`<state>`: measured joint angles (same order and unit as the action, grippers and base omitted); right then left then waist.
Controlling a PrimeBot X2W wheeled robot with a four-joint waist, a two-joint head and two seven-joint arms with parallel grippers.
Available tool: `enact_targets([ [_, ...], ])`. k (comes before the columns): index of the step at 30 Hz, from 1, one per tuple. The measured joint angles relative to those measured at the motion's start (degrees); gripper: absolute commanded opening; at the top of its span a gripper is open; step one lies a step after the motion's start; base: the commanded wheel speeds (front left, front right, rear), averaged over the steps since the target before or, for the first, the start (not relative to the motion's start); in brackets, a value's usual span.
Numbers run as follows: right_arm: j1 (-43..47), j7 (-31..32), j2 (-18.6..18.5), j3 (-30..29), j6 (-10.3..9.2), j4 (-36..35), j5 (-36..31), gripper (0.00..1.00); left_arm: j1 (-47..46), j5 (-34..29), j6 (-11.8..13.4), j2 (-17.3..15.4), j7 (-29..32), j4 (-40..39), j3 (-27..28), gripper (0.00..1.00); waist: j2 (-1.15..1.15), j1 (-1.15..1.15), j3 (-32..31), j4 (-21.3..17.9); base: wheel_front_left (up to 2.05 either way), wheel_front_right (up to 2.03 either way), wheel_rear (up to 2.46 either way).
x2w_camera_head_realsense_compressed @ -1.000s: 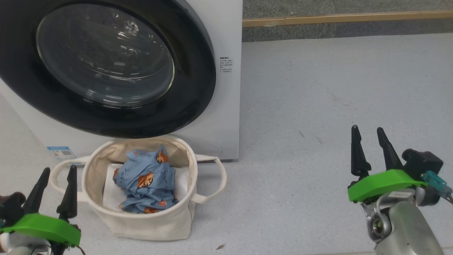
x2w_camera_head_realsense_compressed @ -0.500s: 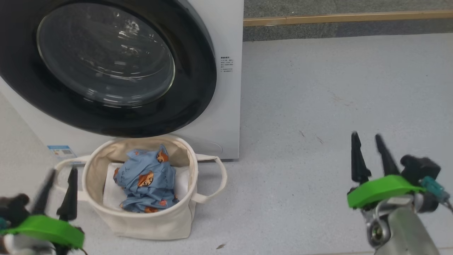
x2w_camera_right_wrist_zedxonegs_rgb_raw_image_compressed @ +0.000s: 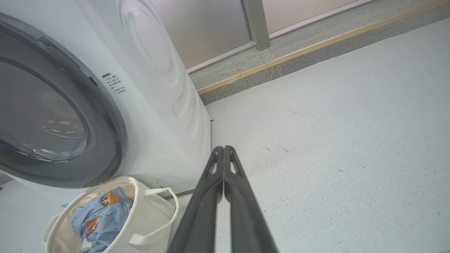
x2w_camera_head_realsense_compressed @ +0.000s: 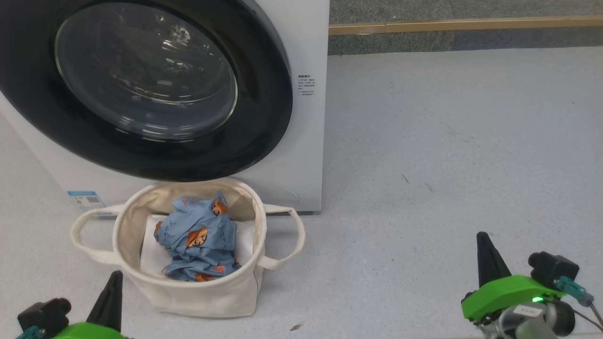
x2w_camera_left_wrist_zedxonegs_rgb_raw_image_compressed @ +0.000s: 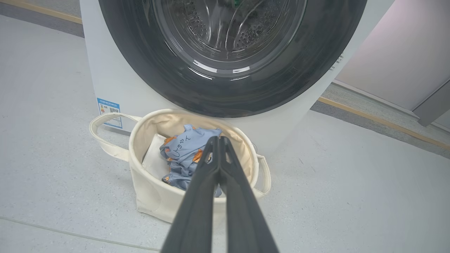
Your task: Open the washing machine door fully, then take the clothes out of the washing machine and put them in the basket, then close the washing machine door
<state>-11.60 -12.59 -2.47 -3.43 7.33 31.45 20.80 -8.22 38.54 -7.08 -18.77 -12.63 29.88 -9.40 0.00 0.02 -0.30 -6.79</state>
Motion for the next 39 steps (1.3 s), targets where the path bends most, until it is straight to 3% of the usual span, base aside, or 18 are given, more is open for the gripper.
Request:
enact_targets([
  [39, 1.27, 6.1, 0.0, -1.29, 0.0, -5.05, 23.21, 0.0, 0.25, 17.5, 0.0, 5.28, 6.14, -4.41, 4.57, 0.0, 0.0, -0.01, 0.21, 2.24, 0.0, 0.0, 0.0],
])
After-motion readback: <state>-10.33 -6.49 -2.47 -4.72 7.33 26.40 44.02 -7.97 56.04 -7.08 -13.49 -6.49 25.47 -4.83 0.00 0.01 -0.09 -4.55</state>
